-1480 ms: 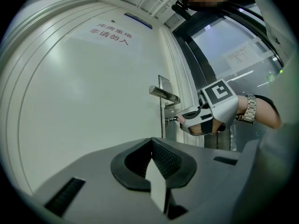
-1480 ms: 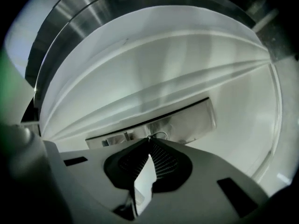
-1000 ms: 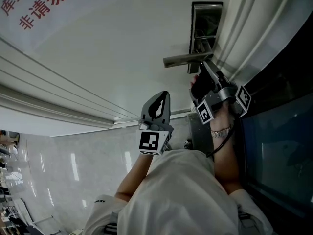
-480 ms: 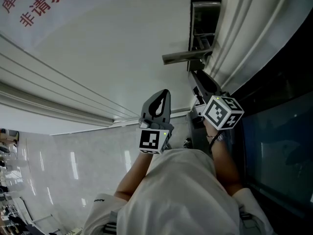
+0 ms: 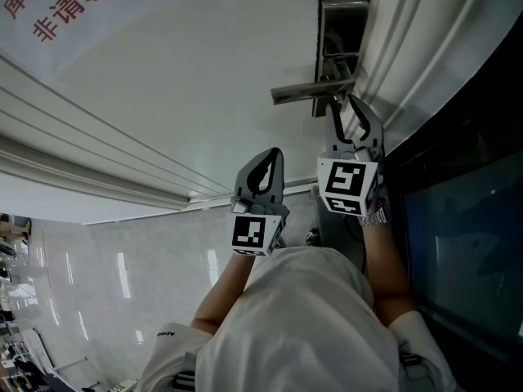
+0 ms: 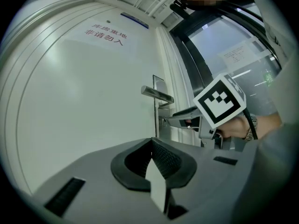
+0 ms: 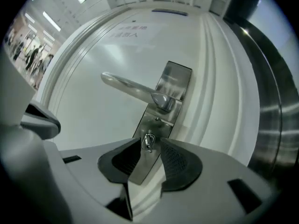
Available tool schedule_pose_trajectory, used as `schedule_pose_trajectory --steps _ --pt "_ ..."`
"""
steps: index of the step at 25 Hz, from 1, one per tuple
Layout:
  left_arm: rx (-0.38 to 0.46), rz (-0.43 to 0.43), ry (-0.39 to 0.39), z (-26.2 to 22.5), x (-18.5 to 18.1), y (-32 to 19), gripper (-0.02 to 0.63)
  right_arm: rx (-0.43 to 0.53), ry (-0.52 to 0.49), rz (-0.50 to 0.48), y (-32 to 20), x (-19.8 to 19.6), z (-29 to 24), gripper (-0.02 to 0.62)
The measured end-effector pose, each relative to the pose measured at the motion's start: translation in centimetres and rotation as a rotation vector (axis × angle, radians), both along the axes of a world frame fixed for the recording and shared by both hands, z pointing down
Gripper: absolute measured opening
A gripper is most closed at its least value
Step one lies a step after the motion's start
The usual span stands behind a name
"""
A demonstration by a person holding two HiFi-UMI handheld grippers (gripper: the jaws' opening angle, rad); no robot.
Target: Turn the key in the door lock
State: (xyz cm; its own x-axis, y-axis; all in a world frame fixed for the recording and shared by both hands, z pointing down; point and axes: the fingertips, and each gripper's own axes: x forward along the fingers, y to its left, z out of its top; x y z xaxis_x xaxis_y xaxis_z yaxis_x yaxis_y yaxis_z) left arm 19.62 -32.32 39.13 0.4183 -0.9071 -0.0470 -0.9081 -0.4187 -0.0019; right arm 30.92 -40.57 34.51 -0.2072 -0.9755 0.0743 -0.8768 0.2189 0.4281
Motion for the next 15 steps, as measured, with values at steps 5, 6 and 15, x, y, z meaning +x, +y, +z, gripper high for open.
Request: schedule_pose_trajectory --steps 5,6,15 --pt "0.004 -0.005 0.000 0.0 -0.3 0.1 0.009 -0.001 0.096 0.023 -0.5 -0.4 0.1 0.034" --pt "0.000 -0.009 0.000 0.1 -0.5 0.0 0.009 -0.006 0.073 0.022 -0.5 -0.5 0.1 0.014" --pt "-0.005 -0.023 0.001 0.1 -1.1 -0.2 0.009 -0.142 -0.541 -0.022 -0.7 0.5 0.1 0.011"
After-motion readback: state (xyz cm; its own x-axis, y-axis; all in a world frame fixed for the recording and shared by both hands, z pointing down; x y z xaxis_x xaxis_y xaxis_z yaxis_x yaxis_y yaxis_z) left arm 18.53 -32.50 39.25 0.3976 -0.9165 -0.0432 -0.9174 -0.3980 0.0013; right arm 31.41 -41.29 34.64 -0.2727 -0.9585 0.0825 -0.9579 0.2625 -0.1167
